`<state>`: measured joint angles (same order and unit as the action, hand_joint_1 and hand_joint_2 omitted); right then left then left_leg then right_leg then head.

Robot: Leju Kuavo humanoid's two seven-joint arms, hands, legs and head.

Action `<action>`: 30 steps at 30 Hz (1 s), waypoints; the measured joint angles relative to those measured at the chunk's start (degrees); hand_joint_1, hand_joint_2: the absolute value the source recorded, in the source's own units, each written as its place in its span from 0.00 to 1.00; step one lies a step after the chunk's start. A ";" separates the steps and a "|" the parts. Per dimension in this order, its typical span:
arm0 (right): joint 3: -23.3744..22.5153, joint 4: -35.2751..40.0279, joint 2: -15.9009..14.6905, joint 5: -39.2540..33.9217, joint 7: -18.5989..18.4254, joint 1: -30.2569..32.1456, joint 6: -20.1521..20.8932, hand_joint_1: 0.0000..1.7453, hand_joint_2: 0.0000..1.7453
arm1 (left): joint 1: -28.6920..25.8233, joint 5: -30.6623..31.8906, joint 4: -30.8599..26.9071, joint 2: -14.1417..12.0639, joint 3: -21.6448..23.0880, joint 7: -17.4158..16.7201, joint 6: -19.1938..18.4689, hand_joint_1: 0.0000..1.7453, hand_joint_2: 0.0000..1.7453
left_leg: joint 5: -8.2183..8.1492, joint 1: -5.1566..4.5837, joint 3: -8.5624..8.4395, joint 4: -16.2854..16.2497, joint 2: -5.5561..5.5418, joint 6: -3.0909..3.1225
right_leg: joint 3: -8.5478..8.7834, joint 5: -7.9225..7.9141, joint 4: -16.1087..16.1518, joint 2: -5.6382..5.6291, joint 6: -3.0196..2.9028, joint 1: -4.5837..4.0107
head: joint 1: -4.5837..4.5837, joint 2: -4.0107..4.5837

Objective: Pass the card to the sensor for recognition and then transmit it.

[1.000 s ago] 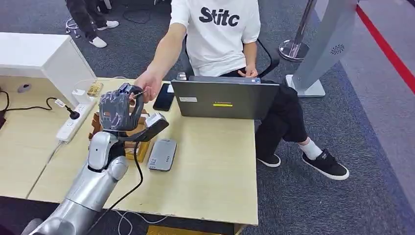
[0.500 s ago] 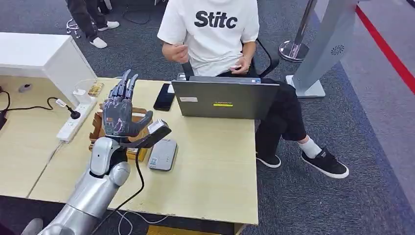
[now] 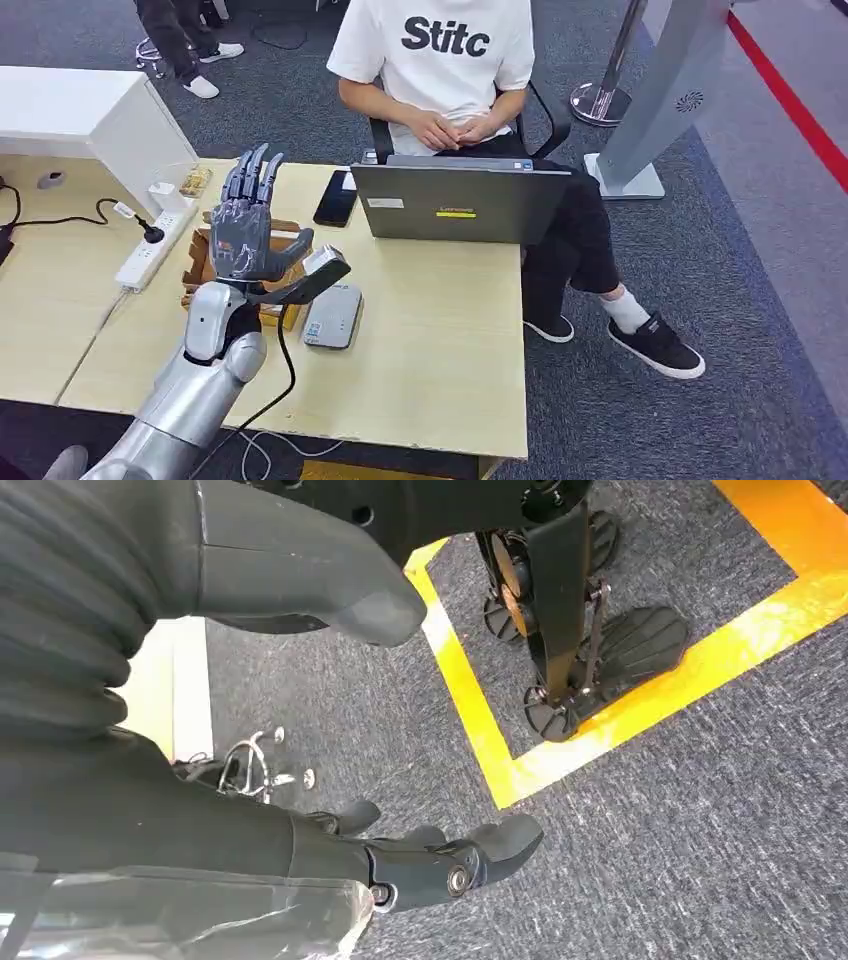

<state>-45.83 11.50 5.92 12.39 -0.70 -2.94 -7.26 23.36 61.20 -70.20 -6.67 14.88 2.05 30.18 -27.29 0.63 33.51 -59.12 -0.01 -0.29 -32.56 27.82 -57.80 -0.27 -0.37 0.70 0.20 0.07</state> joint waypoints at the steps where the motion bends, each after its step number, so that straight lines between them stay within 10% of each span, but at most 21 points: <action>1: 0.00 0.02 0.00 0.00 0.00 0.00 0.00 0.00 1.00 | -0.01 0.00 0.02 0.00 0.00 -0.02 0.00 0.00 1.00 | 0.00 0.00 0.00 0.00 0.00 0.00 | 0.00 0.00 0.00 0.00 0.00 0.00 | 0.00 0.00; 10: 0.00 0.02 0.00 0.00 0.00 0.00 -0.02 0.00 1.00 | -0.05 0.02 0.00 0.00 0.00 -0.02 -0.02 0.00 1.00 | 0.00 0.00 0.01 0.00 0.00 0.00 | 0.00 0.00 0.00 0.00 0.00 0.00 | 0.00 0.00; 15: -1.25 0.02 0.28 -1.53 -0.31 0.37 -0.61 0.00 1.00 | -10.36 1.64 -6.00 -7.59 0.50 4.05 -14.75 0.00 1.00 | -0.36 -0.04 -0.47 0.16 0.76 -0.14 | 0.11 0.11 -0.02 -0.89 -0.03 0.02 | -0.11 0.00; 30: -2.82 0.07 0.46 -1.46 -0.35 0.95 -0.63 0.00 1.00 | -18.85 2.05 -11.15 -14.29 0.52 5.36 -15.28 0.00 1.00 | -0.20 0.03 -0.05 0.09 0.06 -0.09 | 0.03 0.23 -0.02 -0.10 -0.06 -0.01 | 0.22 0.00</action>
<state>-48.65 11.56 6.38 10.93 -1.05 -1.98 -7.89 4.51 63.25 -81.35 -20.96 15.41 7.41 14.91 -27.49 0.66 33.46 -59.04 0.05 -0.38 -32.53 28.05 -57.83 -0.37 -0.42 0.69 0.42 0.07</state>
